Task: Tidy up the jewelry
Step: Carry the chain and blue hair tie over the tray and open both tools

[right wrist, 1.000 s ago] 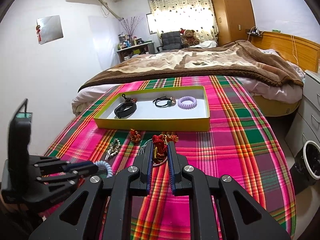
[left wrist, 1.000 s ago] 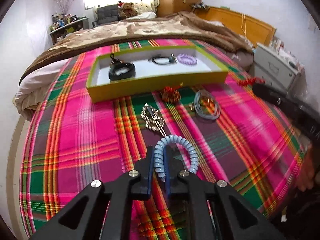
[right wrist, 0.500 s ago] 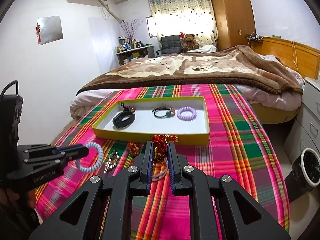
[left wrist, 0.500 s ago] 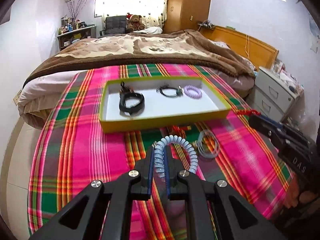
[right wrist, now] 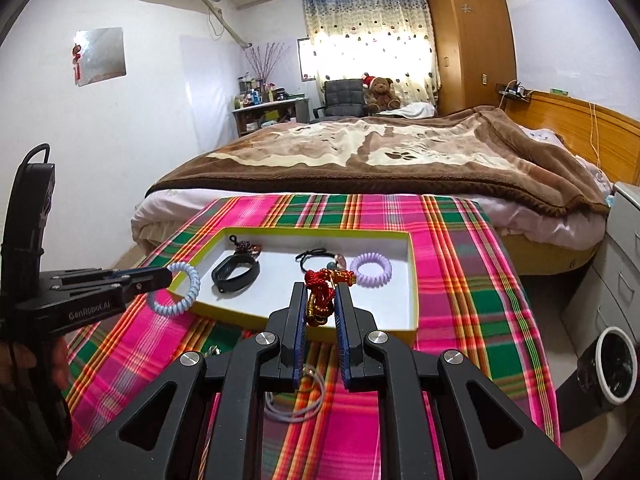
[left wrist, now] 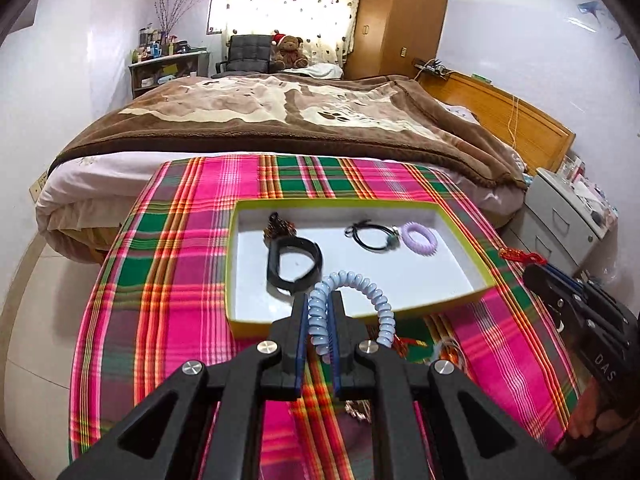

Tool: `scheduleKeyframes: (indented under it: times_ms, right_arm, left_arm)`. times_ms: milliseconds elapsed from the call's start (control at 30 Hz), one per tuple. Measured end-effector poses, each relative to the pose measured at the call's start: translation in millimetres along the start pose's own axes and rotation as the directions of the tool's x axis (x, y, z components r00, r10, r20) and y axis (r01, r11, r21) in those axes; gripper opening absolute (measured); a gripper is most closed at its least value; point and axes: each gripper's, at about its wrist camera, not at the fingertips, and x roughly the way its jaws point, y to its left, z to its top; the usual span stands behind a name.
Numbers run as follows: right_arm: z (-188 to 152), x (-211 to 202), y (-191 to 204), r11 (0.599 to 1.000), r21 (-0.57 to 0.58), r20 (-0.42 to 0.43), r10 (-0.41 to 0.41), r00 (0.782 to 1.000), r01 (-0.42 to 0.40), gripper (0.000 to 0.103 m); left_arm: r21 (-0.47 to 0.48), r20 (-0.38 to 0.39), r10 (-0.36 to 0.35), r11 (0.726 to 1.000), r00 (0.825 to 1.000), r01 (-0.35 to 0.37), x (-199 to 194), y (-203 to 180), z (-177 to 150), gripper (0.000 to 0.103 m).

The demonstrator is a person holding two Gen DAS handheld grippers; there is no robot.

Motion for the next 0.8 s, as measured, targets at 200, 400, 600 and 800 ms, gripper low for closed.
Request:
scheduleKeyframes:
  times_ms: [200,400,600,800]
  right_arm:
    - [7,14,-2,1.0,-0.003,-0.017,0.004,1.0,-0.004,0.014]
    - [15,38,-5,0.999,-0.031,-0.053,-0.01,0.999,0.008,0.014]
    - [13,65,-15,0.999,-0.033,-0.112,-0.031,0.993,0.028,0.014]
    - [10,82,-21,0.999,-0.038,-0.135,-0.04,0.99,0.036,0.014]
  left_arm:
    - [-0.017,0.002,-0.001,1.0,1.0,0.001,10,6,14,0.01]
    - [-0.009,-0.006,-0.007,1.0,1.0,0.007,28,6,30,0.01]
    - [-0.011,-0.028,-0.008,1.0,1.0,0.008,56,5,48,0.01]
    - [-0.001,-0.074,-0.007,1.0,0.997,0.007,85,-2,57,0.01]
